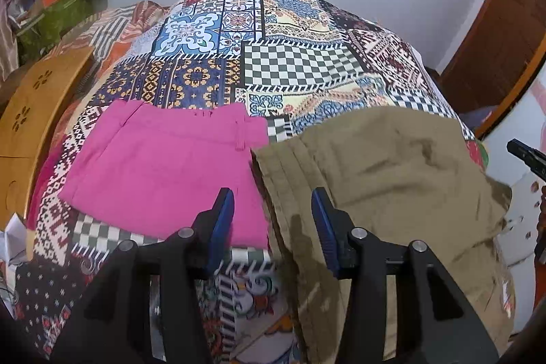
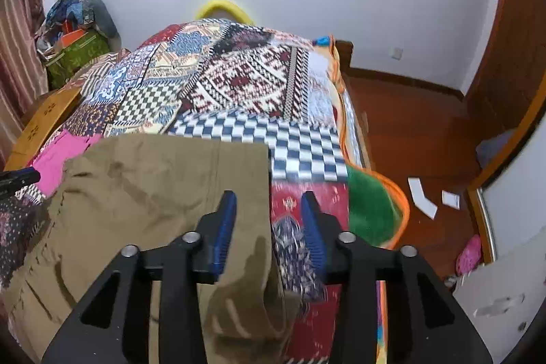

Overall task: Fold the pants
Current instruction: 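Close the left tool on the waistband while the right tool grips the hem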

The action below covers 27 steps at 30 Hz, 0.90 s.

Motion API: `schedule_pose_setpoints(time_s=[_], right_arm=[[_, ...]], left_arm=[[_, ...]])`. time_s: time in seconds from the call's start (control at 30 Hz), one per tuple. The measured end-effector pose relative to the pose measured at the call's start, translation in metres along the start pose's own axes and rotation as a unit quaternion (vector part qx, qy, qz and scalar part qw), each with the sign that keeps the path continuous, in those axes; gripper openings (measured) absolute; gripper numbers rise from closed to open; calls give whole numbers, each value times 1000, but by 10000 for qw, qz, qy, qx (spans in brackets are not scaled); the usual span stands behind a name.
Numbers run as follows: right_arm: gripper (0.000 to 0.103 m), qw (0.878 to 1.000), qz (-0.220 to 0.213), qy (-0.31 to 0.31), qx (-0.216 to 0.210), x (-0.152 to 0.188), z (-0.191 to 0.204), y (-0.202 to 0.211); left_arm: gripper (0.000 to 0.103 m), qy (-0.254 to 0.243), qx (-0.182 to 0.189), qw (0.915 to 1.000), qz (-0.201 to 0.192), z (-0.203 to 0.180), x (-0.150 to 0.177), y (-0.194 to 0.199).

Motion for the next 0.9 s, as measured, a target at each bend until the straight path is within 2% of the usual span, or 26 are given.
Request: schedule_pose_setpoints(time_s=[0.1, 0.37, 0.5, 0.67, 0.77, 0.83, 0.87, 0.9], right_arm=[[49, 9999, 30, 26, -94, -12, 0, -12], [51, 9981, 436, 275, -333, -36, -3, -63], [51, 9960, 722, 160, -502, -37, -8, -92], [51, 9866, 1263, 54, -1035, -29, -5, -126], [57, 9849, 1388, 364, -965, -28, 9, -132], [57, 9858, 1349, 492, -871, -29, 15, -131], [54, 9860, 1347, 524, -836, -29, 17, -132], [47, 9864, 1330, 524, -810, -29, 17, -133]], left_arm=[[46, 152, 85, 9996, 203, 2, -9, -20], [46, 202, 251, 9971, 691, 1, -19, -63], [46, 82, 258, 9965, 789, -1, -21, -75], [47, 77, 391, 9954, 871, 1, -24, -84], [47, -15, 410, 9953, 879, -1, -25, -86], [47, -43, 422, 9951, 895, -2, -25, -87], [47, -47, 435, 9949, 909, -3, -25, -88], [47, -42, 459, 9947, 921, -3, -26, -89]])
Point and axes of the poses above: each gripper's, at about its wrist camera, not at the fingertips, and y roughly against the way its jaws point, z to its left, x to its underside, the point moved 1 cm from there along -y, roughly the way its jaws point, and after that the axes turned 14 degrees about y, right-handed, at the moved point
